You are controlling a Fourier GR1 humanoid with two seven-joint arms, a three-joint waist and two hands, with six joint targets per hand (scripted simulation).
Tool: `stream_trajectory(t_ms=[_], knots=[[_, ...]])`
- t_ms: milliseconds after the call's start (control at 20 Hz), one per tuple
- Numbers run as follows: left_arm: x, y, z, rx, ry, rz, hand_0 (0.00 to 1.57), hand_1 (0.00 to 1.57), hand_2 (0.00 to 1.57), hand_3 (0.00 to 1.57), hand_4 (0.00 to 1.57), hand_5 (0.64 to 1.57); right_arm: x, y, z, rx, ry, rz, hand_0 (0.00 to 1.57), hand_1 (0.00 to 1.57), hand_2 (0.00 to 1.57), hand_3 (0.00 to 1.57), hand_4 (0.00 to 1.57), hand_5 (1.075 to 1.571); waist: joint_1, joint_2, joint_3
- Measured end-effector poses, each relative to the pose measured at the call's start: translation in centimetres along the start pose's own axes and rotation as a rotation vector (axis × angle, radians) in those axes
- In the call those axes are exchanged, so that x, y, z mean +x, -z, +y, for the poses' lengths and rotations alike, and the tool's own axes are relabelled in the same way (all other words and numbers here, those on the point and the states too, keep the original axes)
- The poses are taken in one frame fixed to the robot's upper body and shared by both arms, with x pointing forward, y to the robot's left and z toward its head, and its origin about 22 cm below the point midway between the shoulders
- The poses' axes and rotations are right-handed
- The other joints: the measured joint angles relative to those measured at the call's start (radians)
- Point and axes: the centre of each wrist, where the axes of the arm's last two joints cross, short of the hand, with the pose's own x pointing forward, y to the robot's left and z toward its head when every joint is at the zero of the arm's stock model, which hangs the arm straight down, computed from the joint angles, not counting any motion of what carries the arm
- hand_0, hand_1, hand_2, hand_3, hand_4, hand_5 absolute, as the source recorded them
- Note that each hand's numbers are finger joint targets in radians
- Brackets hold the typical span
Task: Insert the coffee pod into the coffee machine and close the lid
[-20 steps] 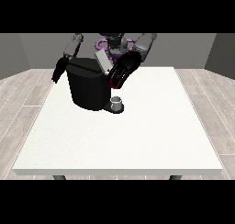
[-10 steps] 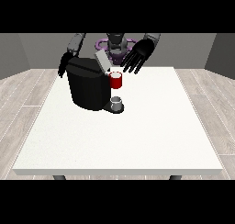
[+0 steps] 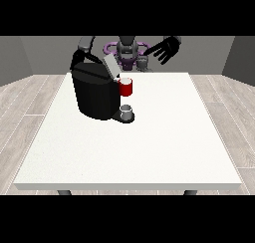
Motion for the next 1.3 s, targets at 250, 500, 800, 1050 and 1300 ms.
stream_trajectory(t_ms=[250,500,800,1050,1300], knots=[[-5.9,-4.0,-5.4,-0.01,-0.285,0.103,0.0,0.0,0.0,0.0,0.39,1.571,0.6,0.0,-1.3,0.049,0.039,-0.006,0.0,0.0,0.0,0.0,0.0,1.571,0.087,-0.136,0.0009],[-9.1,-7.6,-9.4,-0.025,-0.388,0.195,0.0,0.0,0.0,0.0,0.39,1.571,2.3,0.4,-1.7,0.124,0.021,-0.05,0.0,0.0,0.0,0.0,0.11,1.571,0.139,-0.219,0.0018],[-9.3,-8.9,-10.7,-0.023,-0.456,0.198,0.0,0.0,0.0,0.0,0.37,1.571,5.2,2.4,-3.1,0.141,-0.028,-0.079,0.0,0.0,0.0,0.0,0.0,1.571,0.197,-0.226,0.0023],[-7.9,-8.5,-10.5,-0.021,-0.479,0.158,0.0,0.0,0.0,0.0,0.36,1.571,7.0,4.6,-4.9,0.104,0.003,-0.071,0.0,0.0,0.0,0.0,0.0,1.571,0.245,-0.178,0.0026],[-6.8,-8.6,-9.9,-0.02,-0.482,0.107,0.0,0.0,0.0,0.0,0.38,1.571,7.3,5.9,-5.1,0.089,0.079,-0.036,0.0,0.0,0.0,0.0,0.13,1.571,0.281,-0.128,0.0027]])
